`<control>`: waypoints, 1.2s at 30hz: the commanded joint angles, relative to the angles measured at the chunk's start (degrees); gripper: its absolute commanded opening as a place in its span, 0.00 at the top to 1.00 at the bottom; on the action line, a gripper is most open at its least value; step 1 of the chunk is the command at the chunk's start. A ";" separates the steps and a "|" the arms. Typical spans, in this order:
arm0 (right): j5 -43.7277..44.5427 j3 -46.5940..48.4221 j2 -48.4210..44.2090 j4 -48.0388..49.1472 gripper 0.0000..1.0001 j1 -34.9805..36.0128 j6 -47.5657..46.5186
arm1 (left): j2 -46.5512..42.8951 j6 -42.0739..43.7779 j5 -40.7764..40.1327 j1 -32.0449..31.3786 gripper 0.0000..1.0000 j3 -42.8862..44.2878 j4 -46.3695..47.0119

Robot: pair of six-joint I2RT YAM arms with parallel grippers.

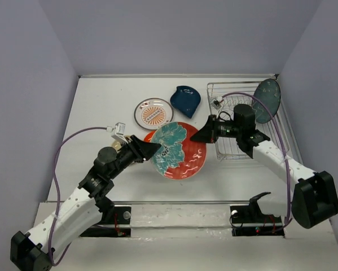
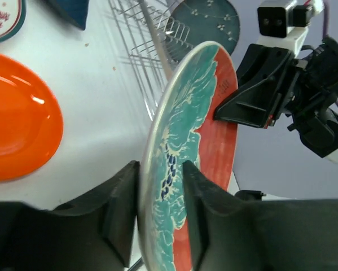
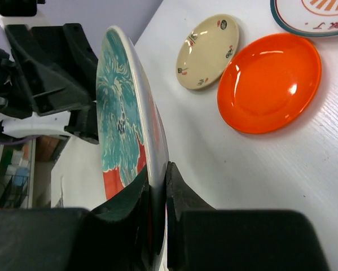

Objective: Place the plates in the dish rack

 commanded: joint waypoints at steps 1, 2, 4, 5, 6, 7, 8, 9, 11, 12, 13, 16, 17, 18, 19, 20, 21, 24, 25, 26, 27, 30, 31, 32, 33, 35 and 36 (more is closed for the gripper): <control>0.84 2.82 -3.49 2.48 0.93 1.08 2.08 | 0.55 2.85 3.79 0.02 0.32 8.94 11.28; 2.70 3.52 -3.93 1.94 0.93 0.29 1.82 | 0.81 5.65 3.70 0.11 0.24 10.16 8.05; 6.30 5.80 -5.42 0.89 0.93 -1.73 2.52 | 1.17 9.44 2.40 0.19 0.01 14.56 3.13; 8.84 6.68 -5.87 0.62 0.93 -4.44 3.04 | 1.08 13.28 1.60 0.19 0.01 17.53 -2.21; 10.18 8.60 -6.22 0.18 0.93 -5.77 3.40 | 1.08 15.06 0.72 0.19 0.01 18.78 -4.61; 13.23 9.75 -6.83 -1.12 0.93 -7.35 3.40 | 0.56 16.56 -1.20 0.19 0.01 19.83 -8.72; 14.83 10.98 -7.01 -1.92 0.93 -8.84 3.23 | 0.21 18.05 -2.09 0.11 0.01 20.80 -10.59; 16.50 12.30 -7.19 -2.71 0.93 -12.25 2.96 | -0.23 19.46 -2.97 0.19 0.01 22.20 -12.18; 23.58 15.99 -7.80 -5.42 0.93 -16.65 1.91 | -1.38 23.59 -5.60 0.19 0.01 23.27 -16.65; 26.59 17.31 -7.98 -6.31 0.93 -16.68 1.21 | -1.64 24.82 -6.48 0.19 0.01 23.18 -17.63; 34.89 19.85 -8.07 -8.06 0.93 -18.33 -0.10 | -2.34 26.75 -7.97 0.19 0.01 22.92 -19.30; 51.18 24.34 -6.93 -11.77 0.93 -18.35 -8.62 | -4.01 28.26 -11.32 0.19 0.01 20.64 -20.37; 60.54 26.09 -5.71 -11.95 0.93 -18.35 -12.47 | -4.45 28.87 -11.93 0.19 0.01 18.72 -20.37; 64.29 27.68 -5.09 -11.77 0.93 -18.35 -14.25 | -5.24 29.14 -13.16 0.19 0.01 17.66 -20.28; 67.72 27.69 -4.65 -11.77 0.93 -18.35 -15.57 | -5.42 29.40 -13.61 0.28 0.01 17.39 -20.63; 72.46 28.83 -3.68 -10.21 0.93 -18.35 -18.89 | -5.42 29.93 -13.78 0.28 0.01 18.25 -22.11; 74.24 29.18 -3.15 -8.45 0.93 -18.35 -21.01 | -5.77 30.20 -13.79 0.28 0.01 18.09 -22.04; 78.65 32.96 -0.08 -3.61 0.93 -18.35 -29.80 | -7.79 30.73 -13.52 0.28 0.01 17.74 -21.95; 79.35 34.19 2.63 -2.90 0.93 -18.87 -32.69 | -8.58 30.73 -13.09 0.28 0.01 17.65 -21.95; 78.92 35.33 3.87 -2.81 0.93 -18.88 -37.07 | -8.93 30.73 -12.91 0.28 0.01 17.65 -22.04; 78.05 36.65 5.62 -2.72 0.93 -19.49 -39.21 | -9.55 30.73 -12.39 0.28 0.01 17.56 -22.04; 76.46 36.31 7.13 -2.02 0.93 -20.02 -44.92 | -10.43 30.64 -11.59 0.19 0.01 17.38 -22.04; 75.50 35.70 7.05 -2.02 0.93 -20.72 -45.55 | -10.69 30.55 -11.50 0.28 0.01 17.30 -22.12; 73.23 35.00 6.96 -1.84 0.93 -20.72 -46.16 | -10.87 30.46 -11.50 0.28 0.01 17.30 -22.04; 72.95 34.38 6.87 -1.58 0.93 -21.33 -47.30 | -11.05 30.46 -11.41 0.28 0.01 17.21 -22.04; 72.42 33.32 7.13 -1.58 0.93 -22.48 -48.19 | -11.22 30.46 -10.80 0.19 0.01 17.21 -22.04; 72.07 33.06 7.14 -1.58 0.93 -22.48 -49.06 | -11.22 30.37 -10.54 0.28 0.01 17.12 -21.95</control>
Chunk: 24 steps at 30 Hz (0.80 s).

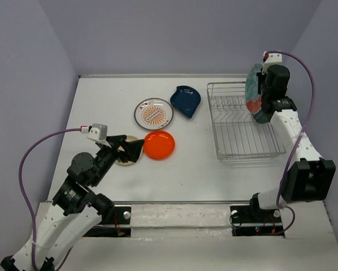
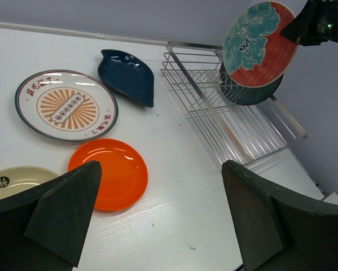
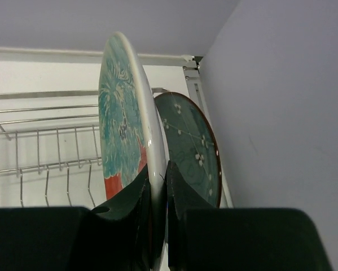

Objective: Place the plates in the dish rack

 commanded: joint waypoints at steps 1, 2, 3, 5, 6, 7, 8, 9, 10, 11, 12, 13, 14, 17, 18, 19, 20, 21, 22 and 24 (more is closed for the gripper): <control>-0.98 2.08 -3.64 13.61 0.93 -2.39 -6.62 | -0.69 1.39 2.01 0.19 0.01 -0.23 1.90; -0.98 2.08 -3.55 13.61 0.93 -3.27 -6.89 | -0.69 1.39 2.28 0.11 0.01 -0.24 1.98; -1.85 2.08 -3.64 13.44 0.93 -3.80 -6.98 | -0.60 1.39 2.63 0.11 0.01 -0.32 1.99; -3.26 2.52 -3.90 13.18 0.93 -4.94 -6.80 | -0.69 1.39 2.98 0.11 0.01 -0.32 2.07; -3.53 2.87 -3.90 13.00 0.93 -4.95 -6.72 | -0.60 1.39 2.98 0.19 0.01 -0.32 2.07; -3.97 3.05 -3.82 12.39 0.93 -5.47 -6.71 | -0.60 1.39 2.98 0.19 0.01 -0.32 2.07; -4.41 3.14 -3.55 12.03 0.93 -5.48 -6.80 | -0.69 1.48 2.98 0.19 0.01 -0.32 2.16; -5.11 3.31 -3.20 11.60 0.93 -5.48 -7.06 | -0.78 1.39 2.98 0.19 0.01 -0.32 2.16; -5.46 3.14 -3.03 11.33 0.93 -5.48 -7.07 | -0.78 1.48 2.98 0.19 0.01 -0.32 2.16; -5.99 2.70 -2.85 11.15 0.93 -5.48 -7.07 | -0.86 1.48 2.98 0.19 0.01 -0.32 2.16; -6.08 1.92 -2.67 11.15 0.93 -5.48 -6.98 | -0.95 1.48 2.98 0.19 0.01 -0.32 2.25; -6.17 1.47 -2.32 11.15 0.93 -5.48 -6.89 | -1.04 1.48 2.98 0.11 0.01 -0.41 2.16; -6.08 1.12 -2.15 11.15 0.93 -5.48 -6.72 | -1.04 1.48 2.98 0.11 0.01 -0.41 2.25; -5.99 -0.20 -1.27 11.24 0.93 -5.48 -6.45 | -0.95 1.39 2.98 0.19 0.01 -0.41 2.07; -6.17 -0.72 -1.18 11.24 0.93 -5.48 -6.10 | -0.78 1.48 2.98 0.19 0.01 -0.41 2.16; -6.69 -0.90 -1.09 11.24 0.93 -5.48 -5.93 | -0.60 1.48 2.98 0.19 0.01 -0.32 2.07; -7.22 -1.17 -0.92 11.24 0.93 -5.48 -5.75 | -0.51 1.48 2.98 0.19 0.01 -0.41 2.07; -8.01 -1.34 -0.65 11.24 0.93 -5.48 -5.40 | -0.34 1.48 2.98 0.19 0.01 -0.41 2.16; -8.19 -1.52 -0.48 11.24 0.93 -5.48 -5.22 | -0.16 1.48 2.98 0.19 0.01 -0.41 1.99; -7.84 -2.40 0.05 11.33 0.93 -5.48 -5.05 | 0.01 1.57 2.98 0.11 0.01 -0.32 2.07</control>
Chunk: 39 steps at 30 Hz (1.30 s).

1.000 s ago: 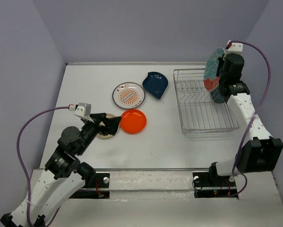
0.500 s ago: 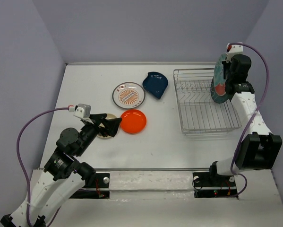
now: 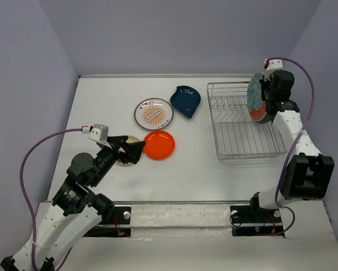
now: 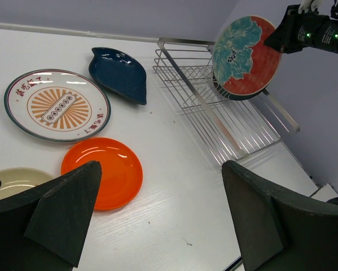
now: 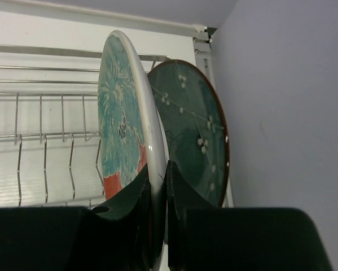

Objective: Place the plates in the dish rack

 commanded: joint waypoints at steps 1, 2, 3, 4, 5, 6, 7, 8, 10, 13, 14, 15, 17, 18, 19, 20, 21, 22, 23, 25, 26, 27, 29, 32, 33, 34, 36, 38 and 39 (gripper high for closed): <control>0.01 0.55 -1.11 11.35 0.93 0.08 -0.10 | 0.41 1.39 0.67 0.11 0.01 -0.21 1.99; 0.10 0.11 -1.02 11.70 0.93 0.08 -0.19 | 0.41 1.22 0.67 0.19 0.01 -0.30 1.90; 0.01 -0.76 -0.84 12.31 0.93 0.08 -0.19 | 0.50 1.30 0.67 0.19 0.01 -0.21 1.81; -0.17 -0.94 -0.84 12.58 0.93 0.08 -0.02 | 0.67 1.30 0.67 0.11 0.01 -0.30 1.90; -0.69 -1.12 -0.84 12.76 0.93 0.08 0.24 | 0.58 1.22 0.67 0.11 0.01 -0.30 1.90; -0.78 -1.21 -0.84 12.84 0.93 0.08 0.77 | 0.67 1.22 0.67 0.19 0.01 -0.30 1.90; -0.87 -1.12 -0.93 13.02 0.93 0.08 1.12 | 0.93 1.22 0.67 0.19 0.01 -0.30 1.81; 0.00 -0.77 -0.93 13.11 0.93 0.08 1.56 | 1.02 1.22 0.67 0.19 0.01 -0.30 1.81; 0.97 1.59 -1.80 13.37 0.93 0.08 3.32 | 1.46 1.13 0.67 0.11 0.01 -0.30 1.81; 3.87 6.07 -2.77 15.22 0.93 0.08 3.50 | 2.08 1.22 0.67 0.11 0.01 -0.30 1.72; 4.66 7.57 -2.77 15.39 0.93 0.08 2.98 | 2.16 1.22 0.67 0.11 0.01 -0.21 1.72; 6.15 8.80 -2.60 15.39 0.93 0.08 1.49 | 2.17 1.22 0.67 0.19 0.01 -0.30 1.72; 6.69 10.91 -2.51 15.39 0.93 0.08 -0.97 | 1.73 1.13 0.40 0.19 0.01 -0.21 1.72; 6.60 11.09 -2.60 15.39 0.93 0.08 -1.77 | 1.73 1.13 0.40 0.11 0.01 -0.30 1.72; 6.51 11.01 -2.69 15.39 0.93 0.08 -2.39 | 1.38 1.13 0.14 0.19 0.01 -0.30 1.72; 6.34 10.31 -2.77 15.39 0.93 0.08 -2.74 | 1.37 1.13 0.14 0.19 0.01 -0.30 1.72; 6.16 9.87 -3.04 15.39 0.93 0.08 -3.44 | 1.37 1.13 0.22 0.19 0.01 -0.30 1.72; 5.99 9.26 -3.13 15.48 0.93 0.08 -3.71 | 1.46 1.13 0.31 0.11 0.01 -0.30 1.72; 5.81 8.64 -3.21 15.74 0.93 0.08 -3.88 | 1.46 1.13 0.40 0.19 0.01 -0.30 1.72; 5.63 7.32 -2.95 15.83 0.93 0.08 -4.41 | 1.73 1.04 0.58 0.19 0.01 -0.30 1.81; 5.63 6.97 -2.78 15.83 0.93 0.08 -4.50 | 1.81 1.13 0.66 0.11 0.01 -0.30 1.72; 5.72 6.27 -2.69 15.83 0.93 0.08 -4.59 | 1.81 1.13 0.67 0.19 0.01 -0.30 1.81; 5.72 5.39 -2.16 15.92 0.93 -0.45 -4.85 | 1.73 1.13 0.67 0.11 0.01 -0.30 1.72; 5.90 3.72 -1.63 16.27 0.93 -0.45 -5.73 | 1.46 1.13 0.67 0.11 0.01 -0.30 1.72; 5.64 3.19 -1.46 16.45 0.93 -0.45 -5.73 | 1.46 1.04 0.67 0.19 0.01 -0.30 1.81; 5.37 2.75 -1.37 16.45 0.93 -0.45 -5.56 | 1.46 1.13 0.67 0.19 0.01 -0.30 1.81; 4.93 1.52 -1.11 16.45 0.93 -0.45 -4.77 | 1.55 1.13 0.67 0.19 0.01 -0.30 1.90; 4.49 0.73 -0.84 16.27 0.93 -0.45 -3.10 | 1.99 1.22 0.67 0.19 0.01 -0.13 1.81; 4.14 -0.41 -0.49 16.19 0.93 -0.45 -1.70 | 1.99 1.13 0.58 0.19 0.01 -0.13 1.81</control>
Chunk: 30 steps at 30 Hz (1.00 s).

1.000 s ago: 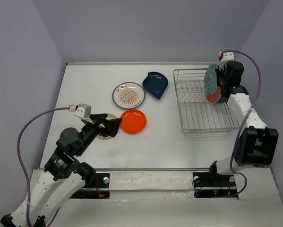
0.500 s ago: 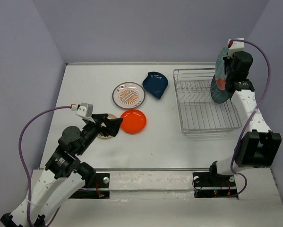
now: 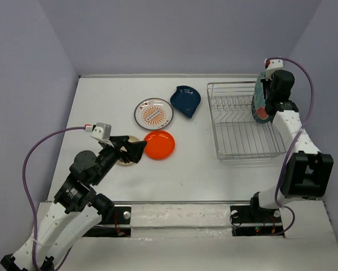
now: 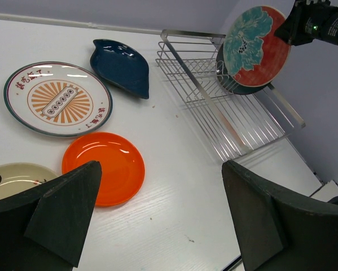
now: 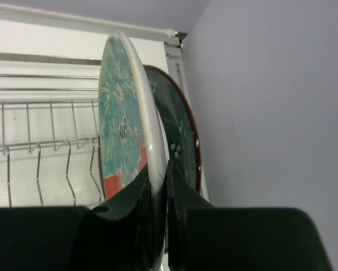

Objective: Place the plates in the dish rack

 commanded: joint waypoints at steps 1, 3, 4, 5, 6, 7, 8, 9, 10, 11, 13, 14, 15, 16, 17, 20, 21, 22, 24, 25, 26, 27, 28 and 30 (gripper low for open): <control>-0.41 -1.00 -1.52 11.88 0.93 -0.34 3.01 | 0.26 1.19 0.34 0.19 0.01 -0.13 1.85; -1.11 -2.23 -1.08 11.97 0.93 -0.34 5.98 | 0.61 1.11 0.16 0.19 0.01 -0.13 1.77; -1.55 -2.94 -0.90 11.97 0.93 -0.34 6.96 | 0.79 1.11 -0.19 0.28 0.01 -0.04 1.68; -1.73 -4.25 -0.81 12.31 0.93 -0.34 7.93 | 0.96 0.93 -0.63 0.28 0.01 -0.04 1.42; -1.90 -4.88 -0.38 12.58 0.93 -0.34 9.50 | 1.40 0.84 -1.24 0.20 0.01 0.22 1.15; -1.73 -5.40 -0.11 12.93 0.93 -0.34 10.13 | 2.19 0.76 -2.20 0.19 0.01 0.40 0.89; -1.64 -5.67 0.15 13.11 0.93 -0.34 10.83 | 2.37 0.76 -2.39 0.28 0.01 0.49 0.71; -1.73 -6.02 0.33 13.20 0.92 -0.34 12.06 | 2.89 0.76 -2.39 0.20 0.01 0.49 0.62; -1.81 -6.11 0.42 13.28 0.92 -0.34 12.59 | 3.16 0.76 -2.48 0.19 0.01 0.49 0.54; -1.64 -6.11 0.50 13.37 0.90 -0.34 13.29 | 3.34 0.67 -2.74 0.28 0.01 0.49 0.62; -0.07 -5.33 0.42 13.37 0.75 -0.34 15.04 | 4.30 0.49 -3.35 0.28 0.01 0.58 0.62; 0.81 -4.89 0.33 13.37 0.63 -0.34 15.67 | 4.74 0.40 -3.62 0.20 0.01 0.66 0.71; 1.78 -4.36 0.24 13.11 0.51 -0.34 16.11 | 5.35 0.23 -3.79 0.19 0.01 0.75 0.71; 3.27 -3.66 0.07 12.59 0.33 -0.34 16.46 | 6.84 -0.21 -4.32 0.19 0.01 1.01 0.71; 4.15 -1.91 -0.02 11.02 0.26 -0.34 16.81 | 7.73 -0.65 -4.93 0.28 0.01 1.19 0.54; 8.72 0.65 -0.72 8.55 0.15 -0.34 18.92 | 12.21 -2.05 -5.90 0.28 0.01 2.42 0.45; 10.30 2.40 -1.42 6.63 0.12 -0.34 20.66 | 13.26 -2.32 -5.73 0.37 0.01 3.03 0.88; 10.66 3.20 -1.95 5.65 0.12 -0.34 21.64 | 15.36 -2.67 -5.47 0.46 0.01 3.39 1.15; 9.53 5.66 -3.53 1.01 0.11 -0.34 28.11 | 18.09 -3.90 -5.11 0.90 0.01 4.26 2.55; 8.39 6.27 -4.23 -0.32 0.11 -0.34 30.07 | 18.10 -4.25 -5.11 0.90 0.01 4.62 3.25; 7.08 6.80 -5.11 -1.64 0.11 -0.34 32.26 | 19.93 -4.34 -6.33 0.98 0.01 5.14 3.78; 5.24 6.37 -6.08 -2.96 0.11 -0.34 34.11 | 20.99 -4.60 -7.56 0.90 0.01 5.76 4.40; 1.39 5.59 -8.44 -3.06 0.11 -0.34 37.43 | 23.09 -4.69 -9.75 1.07 0.01 7.15 4.66; -2.23 3.57 -11.08 -3.06 0.11 0.18 40.88 | 25.30 -5.04 -11.43 2.12 0.01 8.48 5.98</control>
